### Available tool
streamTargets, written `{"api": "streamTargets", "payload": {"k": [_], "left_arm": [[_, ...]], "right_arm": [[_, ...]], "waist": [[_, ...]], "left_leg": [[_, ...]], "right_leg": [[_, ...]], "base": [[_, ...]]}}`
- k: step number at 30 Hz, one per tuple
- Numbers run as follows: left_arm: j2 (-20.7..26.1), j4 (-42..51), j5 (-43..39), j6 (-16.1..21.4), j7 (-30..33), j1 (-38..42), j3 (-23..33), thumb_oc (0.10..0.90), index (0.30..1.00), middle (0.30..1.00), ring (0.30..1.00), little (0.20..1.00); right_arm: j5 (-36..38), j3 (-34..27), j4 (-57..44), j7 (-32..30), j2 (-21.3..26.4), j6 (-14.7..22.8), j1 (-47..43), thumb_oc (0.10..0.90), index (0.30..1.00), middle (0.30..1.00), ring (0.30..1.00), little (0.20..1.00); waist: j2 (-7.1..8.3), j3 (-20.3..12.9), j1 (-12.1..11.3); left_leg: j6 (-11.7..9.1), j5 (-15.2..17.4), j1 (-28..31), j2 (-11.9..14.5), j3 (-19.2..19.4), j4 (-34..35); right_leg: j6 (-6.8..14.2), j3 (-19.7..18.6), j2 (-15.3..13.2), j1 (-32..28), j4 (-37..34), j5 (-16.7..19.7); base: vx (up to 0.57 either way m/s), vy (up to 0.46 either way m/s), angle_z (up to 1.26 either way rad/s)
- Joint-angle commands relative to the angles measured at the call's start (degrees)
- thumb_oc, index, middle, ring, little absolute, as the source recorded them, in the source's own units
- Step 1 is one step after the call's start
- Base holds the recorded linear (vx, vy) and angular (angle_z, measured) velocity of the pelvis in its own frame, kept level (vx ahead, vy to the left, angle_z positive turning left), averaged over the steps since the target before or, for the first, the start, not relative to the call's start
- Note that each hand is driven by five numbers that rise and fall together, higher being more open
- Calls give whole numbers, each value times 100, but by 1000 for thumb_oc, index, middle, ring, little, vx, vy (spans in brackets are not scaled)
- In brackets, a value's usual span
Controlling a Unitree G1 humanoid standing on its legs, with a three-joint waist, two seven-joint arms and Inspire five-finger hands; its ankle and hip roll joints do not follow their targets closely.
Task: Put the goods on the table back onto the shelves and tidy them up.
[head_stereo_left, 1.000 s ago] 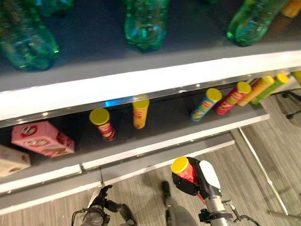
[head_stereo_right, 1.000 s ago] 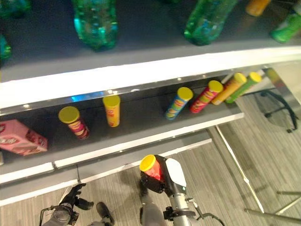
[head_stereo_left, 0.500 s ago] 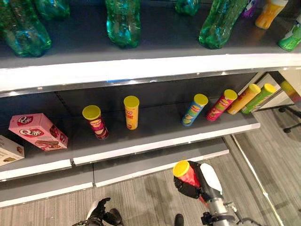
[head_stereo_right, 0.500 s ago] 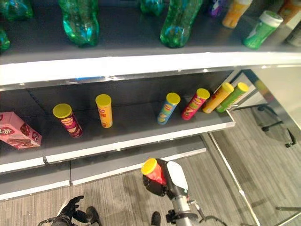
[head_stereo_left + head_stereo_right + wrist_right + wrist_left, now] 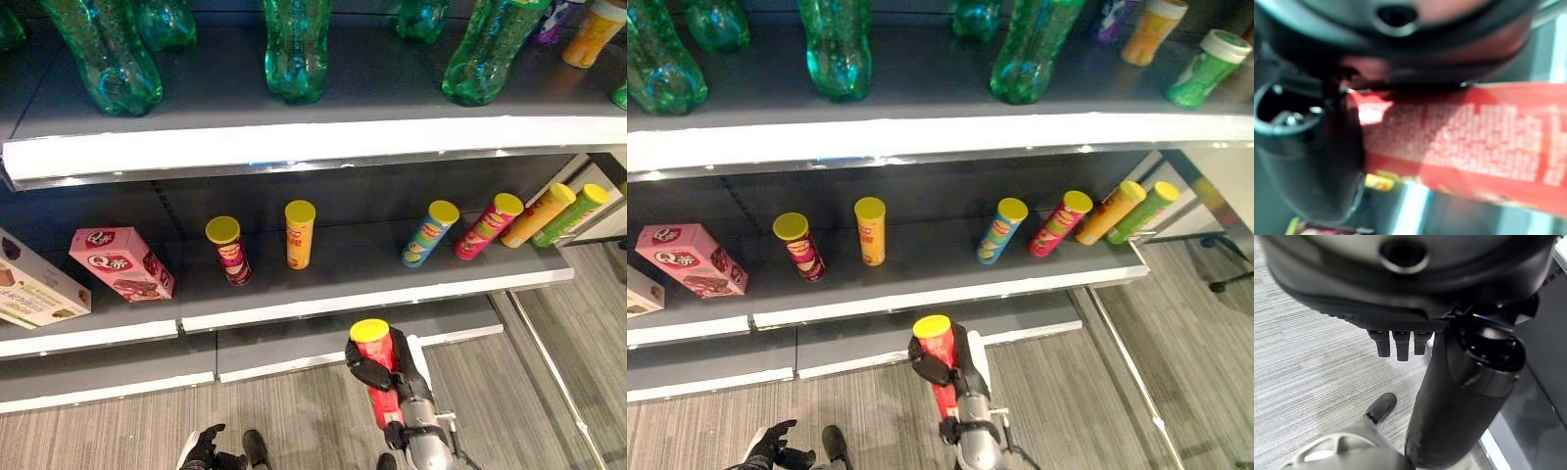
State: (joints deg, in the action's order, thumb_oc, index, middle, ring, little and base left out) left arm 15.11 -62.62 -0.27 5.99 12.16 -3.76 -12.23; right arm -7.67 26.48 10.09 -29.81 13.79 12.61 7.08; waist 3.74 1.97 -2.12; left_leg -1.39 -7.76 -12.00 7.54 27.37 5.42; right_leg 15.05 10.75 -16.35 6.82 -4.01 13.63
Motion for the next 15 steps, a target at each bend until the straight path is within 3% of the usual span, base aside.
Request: {"api": "streamTargets", "payload": {"k": [1,7,15], "left_arm": [[-38,-60,-153,-1,170,167,-70,800,900,900,900,900],[27,184,-252,84,185,302,-370,800,900,900,900,900],[90,344,-313,189,272,508,-531,800,900,900,900,900]], "right_arm": [[-101,-751,-826,-892,48,831,-711,400,300,300,300,300],[-913,-1149,-1110,-1949,87,736,-1833,400,300,300,300,300],[-1808,-1445,-1441,-2790,140,438,-2577,400,300,300,300,300]], "waist": [[-314,408,-129],[-459,687,-289],[-638,821,-379]], "left_leg": [[-153,1338,704,-311,-199,-305],[-162,1373,117,-251,-294,-670],[-163,1398,-399,-297,-414,-909]], "right_leg": [[-10,-172,140,338,-53,333],[-43,-105,77,704,-58,431],[-33,-3,-7,1022,-50,613]], "base": [[-21,-17,20],[-47,-36,6],[-26,-9,9]]}}
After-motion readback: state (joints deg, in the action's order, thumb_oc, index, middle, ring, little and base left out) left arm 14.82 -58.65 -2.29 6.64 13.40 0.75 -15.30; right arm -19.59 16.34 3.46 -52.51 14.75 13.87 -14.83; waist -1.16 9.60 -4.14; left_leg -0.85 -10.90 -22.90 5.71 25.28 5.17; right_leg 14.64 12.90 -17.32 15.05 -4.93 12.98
